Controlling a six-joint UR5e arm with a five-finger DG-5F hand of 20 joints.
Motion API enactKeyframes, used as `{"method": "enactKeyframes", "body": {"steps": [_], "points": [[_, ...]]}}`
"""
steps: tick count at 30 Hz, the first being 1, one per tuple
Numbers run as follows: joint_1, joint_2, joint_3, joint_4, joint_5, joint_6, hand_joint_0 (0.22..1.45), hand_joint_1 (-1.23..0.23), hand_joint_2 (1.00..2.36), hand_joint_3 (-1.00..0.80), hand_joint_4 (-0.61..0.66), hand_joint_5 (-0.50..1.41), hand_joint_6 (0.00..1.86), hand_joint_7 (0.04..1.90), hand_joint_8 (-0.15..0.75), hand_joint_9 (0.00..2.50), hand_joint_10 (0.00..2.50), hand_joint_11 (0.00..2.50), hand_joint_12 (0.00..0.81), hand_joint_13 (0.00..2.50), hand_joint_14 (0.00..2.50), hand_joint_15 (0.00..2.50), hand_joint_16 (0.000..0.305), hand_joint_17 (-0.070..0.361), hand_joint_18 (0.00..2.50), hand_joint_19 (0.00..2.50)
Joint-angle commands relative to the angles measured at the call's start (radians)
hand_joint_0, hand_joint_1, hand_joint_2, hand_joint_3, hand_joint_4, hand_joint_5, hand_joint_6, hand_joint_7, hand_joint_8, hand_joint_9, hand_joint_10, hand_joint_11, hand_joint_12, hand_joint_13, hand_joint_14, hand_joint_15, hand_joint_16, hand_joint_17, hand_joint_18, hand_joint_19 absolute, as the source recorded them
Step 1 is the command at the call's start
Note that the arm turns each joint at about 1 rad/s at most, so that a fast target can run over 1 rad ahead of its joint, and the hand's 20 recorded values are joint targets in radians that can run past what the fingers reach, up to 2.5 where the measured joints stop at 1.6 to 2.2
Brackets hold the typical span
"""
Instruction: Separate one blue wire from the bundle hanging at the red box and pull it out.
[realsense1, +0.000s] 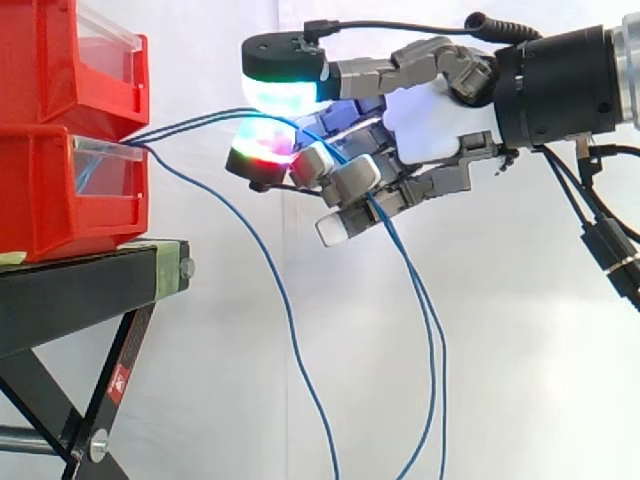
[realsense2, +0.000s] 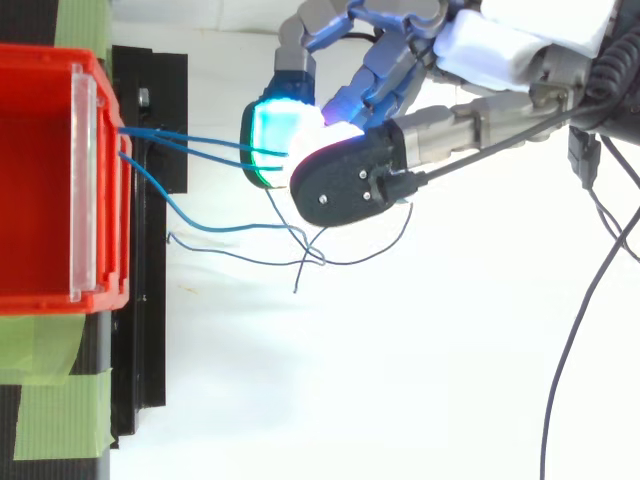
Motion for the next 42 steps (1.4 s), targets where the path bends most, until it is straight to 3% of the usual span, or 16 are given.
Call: {"method": "enactKeyframes", "body": {"steps": [1,7,23,42], "points": [[0.000,0.001,0.000,0.000,0.000,0.000,0.56,-0.81,1.00,-0.44,0.20,-0.22,0.91,0.99,0.349,1.05,0.02,1.36,0.392,1.33,0.02,1.41,0.060,0.135,0.81,0.70],[0.000,-0.001,0.000,0.000,0.000,0.000,0.60,-0.84,1.01,-0.39,0.19,-0.23,0.92,0.98,0.342,1.04,0.02,1.35,0.397,1.32,0.02,1.38,0.059,0.132,0.81,0.70],[0.000,-0.001,0.000,-0.002,-0.003,0.006,0.60,-0.69,1.02,-0.21,0.17,-0.21,0.92,1.03,0.353,1.16,0.01,1.37,0.387,1.35,0.02,1.40,0.058,0.130,0.84,0.72],[0.007,-0.001,0.000,-0.002,0.000,0.035,0.59,-0.55,1.01,-0.15,0.22,-0.19,0.93,1.00,0.421,1.24,0.01,1.36,0.481,1.40,0.02,1.34,0.071,0.160,0.92,0.68]]}}
